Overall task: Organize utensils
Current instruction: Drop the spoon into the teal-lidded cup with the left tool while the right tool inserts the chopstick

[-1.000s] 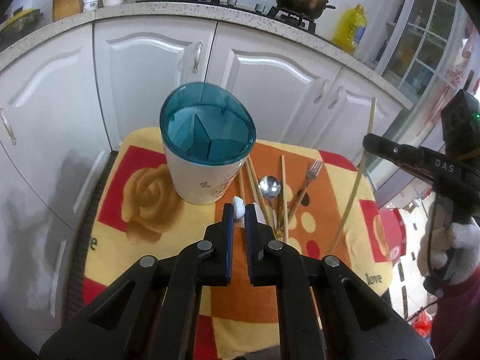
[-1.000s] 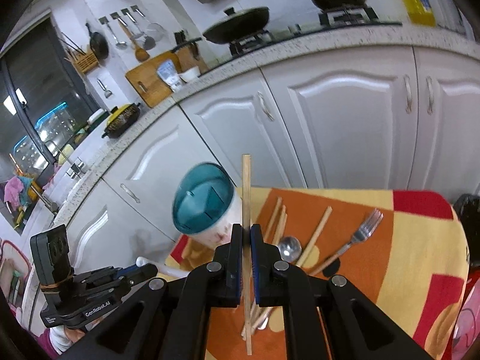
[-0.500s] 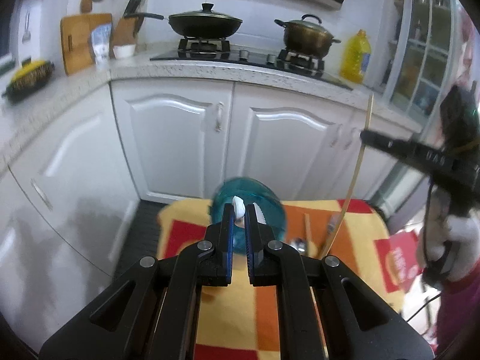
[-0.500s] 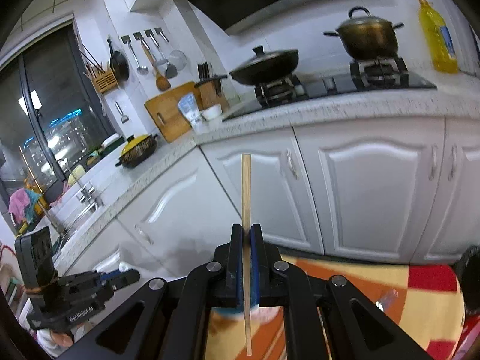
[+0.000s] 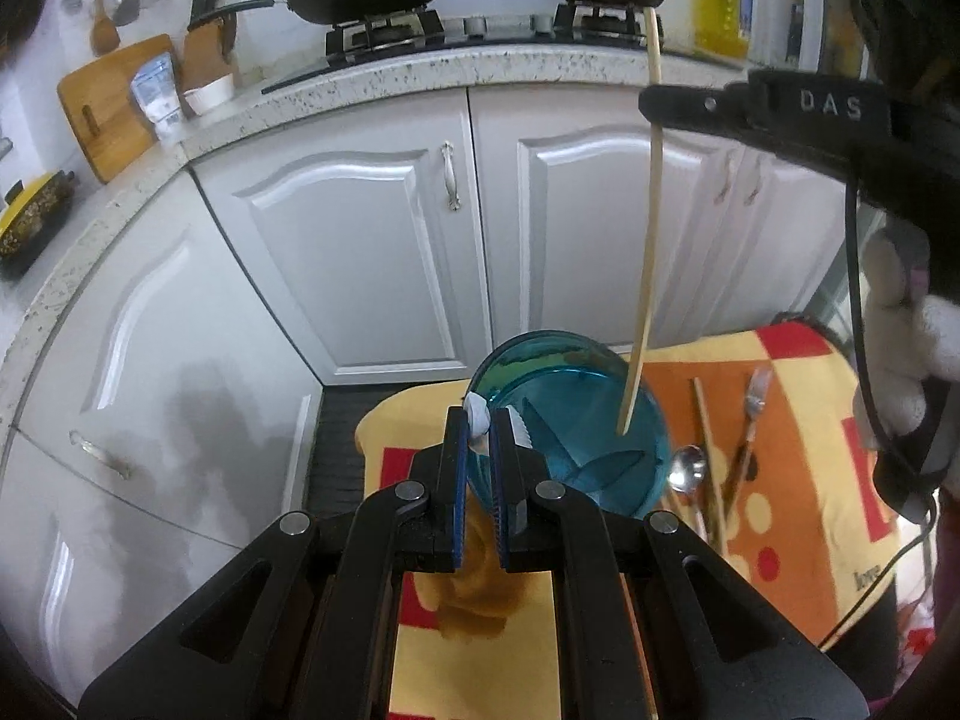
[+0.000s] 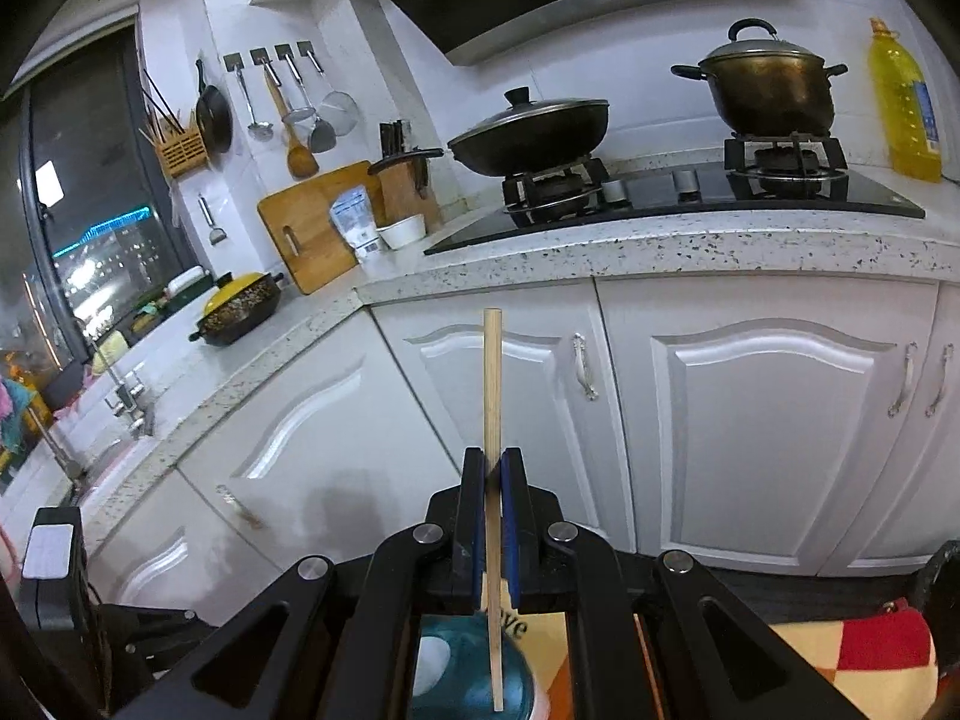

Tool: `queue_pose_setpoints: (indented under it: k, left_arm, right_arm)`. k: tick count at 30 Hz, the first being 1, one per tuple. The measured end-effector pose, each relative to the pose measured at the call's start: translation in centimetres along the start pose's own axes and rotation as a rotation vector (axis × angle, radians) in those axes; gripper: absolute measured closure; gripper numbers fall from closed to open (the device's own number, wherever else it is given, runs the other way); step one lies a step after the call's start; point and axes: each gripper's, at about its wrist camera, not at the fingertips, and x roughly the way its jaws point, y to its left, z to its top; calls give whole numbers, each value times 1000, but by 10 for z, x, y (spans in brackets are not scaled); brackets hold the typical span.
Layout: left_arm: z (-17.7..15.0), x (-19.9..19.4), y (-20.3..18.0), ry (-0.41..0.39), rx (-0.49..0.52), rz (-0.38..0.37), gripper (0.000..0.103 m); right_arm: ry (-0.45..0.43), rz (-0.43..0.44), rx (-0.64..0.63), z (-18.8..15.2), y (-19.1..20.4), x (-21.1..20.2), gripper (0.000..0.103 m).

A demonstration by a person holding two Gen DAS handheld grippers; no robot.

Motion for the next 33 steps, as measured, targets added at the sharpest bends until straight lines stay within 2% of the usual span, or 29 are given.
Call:
queue_pose_setpoints:
  k: [6, 12, 16, 20, 26, 33]
  left_arm:
    - [-8, 36, -3, 65, -26, -9, 98]
    - [-16, 52, -5, 89, -88, -24, 98]
    - [-17, 50, -6, 88, -113, -29, 95]
    - [-20, 40, 0, 76, -154, -52, 71]
    - [-23, 21, 4, 40, -192, -55, 71]
    - [-32, 0, -9, -3, -194, -50, 70]
  right_arm:
    - [119, 24, 23, -31, -10, 37, 98]
    - [243, 82, 46, -55, -14, 58, 98]
    - [247, 87, 89, -56, -22, 53, 93]
    - [225, 78, 120, -62, -31, 36, 66]
    - [224, 51, 111, -77, -32, 9, 66]
    - [213, -7, 69, -93, -27, -21, 66]
